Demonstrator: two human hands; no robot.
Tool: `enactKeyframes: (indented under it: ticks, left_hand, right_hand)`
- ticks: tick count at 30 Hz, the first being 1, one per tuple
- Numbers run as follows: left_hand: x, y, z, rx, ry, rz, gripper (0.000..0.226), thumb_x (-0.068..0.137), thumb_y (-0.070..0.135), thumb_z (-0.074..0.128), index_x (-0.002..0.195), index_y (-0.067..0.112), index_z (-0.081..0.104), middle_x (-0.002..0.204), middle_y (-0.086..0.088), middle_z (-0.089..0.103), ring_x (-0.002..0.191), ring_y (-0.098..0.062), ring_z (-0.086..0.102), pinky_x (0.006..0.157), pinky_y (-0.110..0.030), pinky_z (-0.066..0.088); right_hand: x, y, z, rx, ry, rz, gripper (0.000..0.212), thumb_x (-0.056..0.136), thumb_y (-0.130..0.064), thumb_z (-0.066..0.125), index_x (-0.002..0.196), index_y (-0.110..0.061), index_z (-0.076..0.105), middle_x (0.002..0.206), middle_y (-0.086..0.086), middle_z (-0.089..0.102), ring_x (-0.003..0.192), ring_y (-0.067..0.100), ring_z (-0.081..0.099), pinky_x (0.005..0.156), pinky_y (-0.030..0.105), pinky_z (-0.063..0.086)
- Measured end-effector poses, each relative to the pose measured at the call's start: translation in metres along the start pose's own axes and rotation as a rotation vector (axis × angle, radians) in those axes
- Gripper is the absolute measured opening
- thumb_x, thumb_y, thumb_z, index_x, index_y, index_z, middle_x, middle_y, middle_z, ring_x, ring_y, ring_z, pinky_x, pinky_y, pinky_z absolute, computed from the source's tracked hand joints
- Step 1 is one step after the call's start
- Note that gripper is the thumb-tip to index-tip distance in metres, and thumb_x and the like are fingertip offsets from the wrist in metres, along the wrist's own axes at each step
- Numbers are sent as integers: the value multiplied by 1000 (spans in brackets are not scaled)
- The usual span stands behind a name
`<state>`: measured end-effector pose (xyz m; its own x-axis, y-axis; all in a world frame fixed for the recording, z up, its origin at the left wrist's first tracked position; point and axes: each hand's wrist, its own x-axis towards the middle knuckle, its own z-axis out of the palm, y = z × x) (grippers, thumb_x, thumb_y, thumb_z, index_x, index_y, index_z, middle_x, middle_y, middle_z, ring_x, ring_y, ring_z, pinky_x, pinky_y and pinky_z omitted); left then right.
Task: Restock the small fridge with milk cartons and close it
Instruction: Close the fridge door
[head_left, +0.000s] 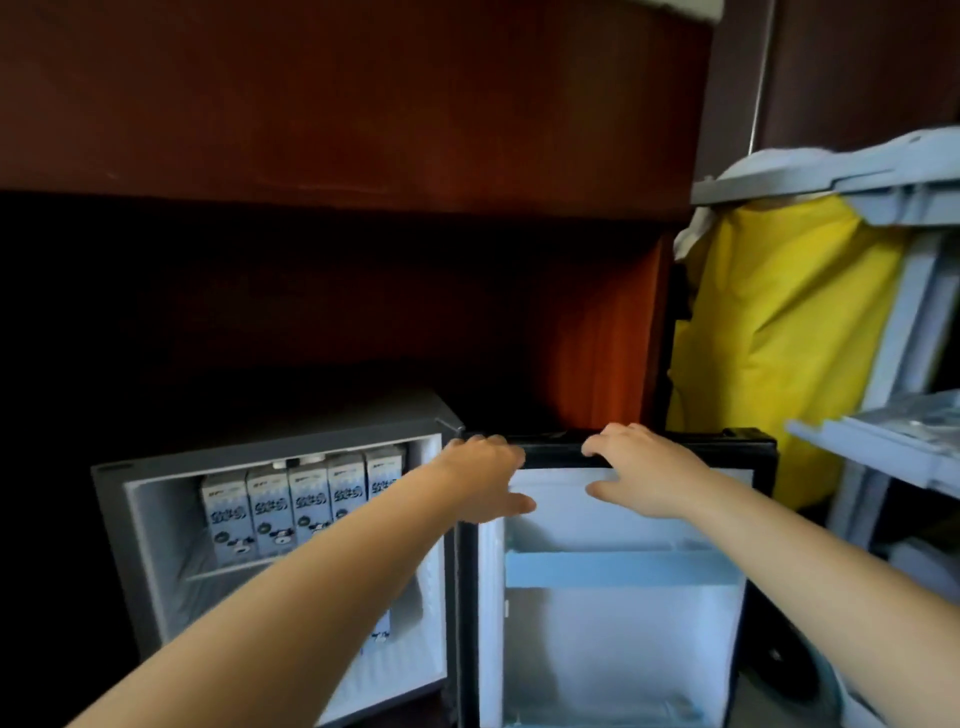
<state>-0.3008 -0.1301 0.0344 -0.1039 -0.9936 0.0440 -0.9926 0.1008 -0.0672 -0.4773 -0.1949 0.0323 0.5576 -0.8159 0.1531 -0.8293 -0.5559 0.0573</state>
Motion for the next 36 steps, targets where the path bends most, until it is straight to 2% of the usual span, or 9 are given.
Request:
enactKeyframes:
  ticks: [5, 8, 14, 18, 20, 23, 27, 32, 36]
  left_hand:
    - [65, 14, 16, 28, 75, -76, 77, 88, 51, 52, 147, 11, 22, 150, -10, 31, 138, -30, 29, 114, -44, 20]
    - [97, 21, 24, -4, 59, -130, 74, 87, 56, 49, 143, 12, 29, 144, -9, 39, 135, -29, 35, 113, -45, 19]
    - [108, 21, 47, 82, 297, -149, 64, 90, 62, 37, 126, 11, 46, 123, -7, 57, 116, -26, 52, 104, -35, 31]
    - [102, 21, 44, 108, 286, -130, 70, 86, 67, 38, 128, 12, 45, 122, -7, 59, 114, -25, 55, 106, -34, 29]
    - [95, 24, 41, 84, 255, -128, 72, 85, 68, 38, 129, 12, 45, 124, -7, 58, 115, -25, 54, 106, -34, 30]
    - [81, 25, 40, 13, 190, -114, 78, 85, 69, 38, 139, 13, 36, 137, -7, 50, 126, -24, 47, 113, -36, 21]
    - [52, 18, 36, -60, 125, -71, 77, 87, 66, 39, 146, 17, 27, 150, -3, 36, 139, -20, 32, 119, -42, 11]
    - [2, 13, 23, 16, 196, 53, 58, 95, 47, 40, 145, 19, 30, 148, -2, 38, 137, -20, 32, 114, -35, 19]
    - [-36, 6, 16, -16, 140, 47, 52, 97, 42, 40, 143, 18, 36, 143, -2, 45, 131, -20, 41, 112, -36, 29]
  right_hand:
    - [33, 51, 16, -9, -46, 78, 77, 88, -46, 57, 149, -19, 20, 156, 4, 21, 142, 26, 23, 112, 42, 29]
    - [46, 68, 28, -7, -95, 107, 85, 86, -52, 57, 151, -19, 13, 158, 4, 16, 145, 24, 16, 115, 42, 21]
    - [53, 73, 34, -126, 35, 63, 77, 80, -64, 56, 139, -17, 41, 136, 5, 48, 124, 26, 46, 100, 38, 40]
    - [40, 66, 26, -235, 76, 10, 65, 80, -65, 55, 120, -14, 56, 113, 6, 59, 104, 26, 57, 77, 30, 42]
    - [30, 63, 24, -218, 90, -11, 64, 81, -65, 53, 118, -13, 58, 108, 6, 62, 101, 26, 59, 74, 31, 42]
    - [11, 61, 16, -96, 14, -4, 68, 83, -64, 51, 128, -13, 55, 119, 7, 64, 111, 28, 57, 90, 39, 47]
    - [-14, 43, 0, -65, -90, -28, 62, 94, -59, 33, 130, -12, 54, 128, 9, 59, 118, 30, 53, 96, 43, 44]
    - [-41, 11, -10, -58, -203, -64, 61, 100, -51, 18, 138, -11, 45, 141, 8, 49, 128, 28, 45, 106, 42, 36]
    - [-63, -14, -18, 27, -261, -154, 55, 103, -43, 18, 150, -16, 20, 158, -1, 20, 145, 17, 19, 116, 30, 15]
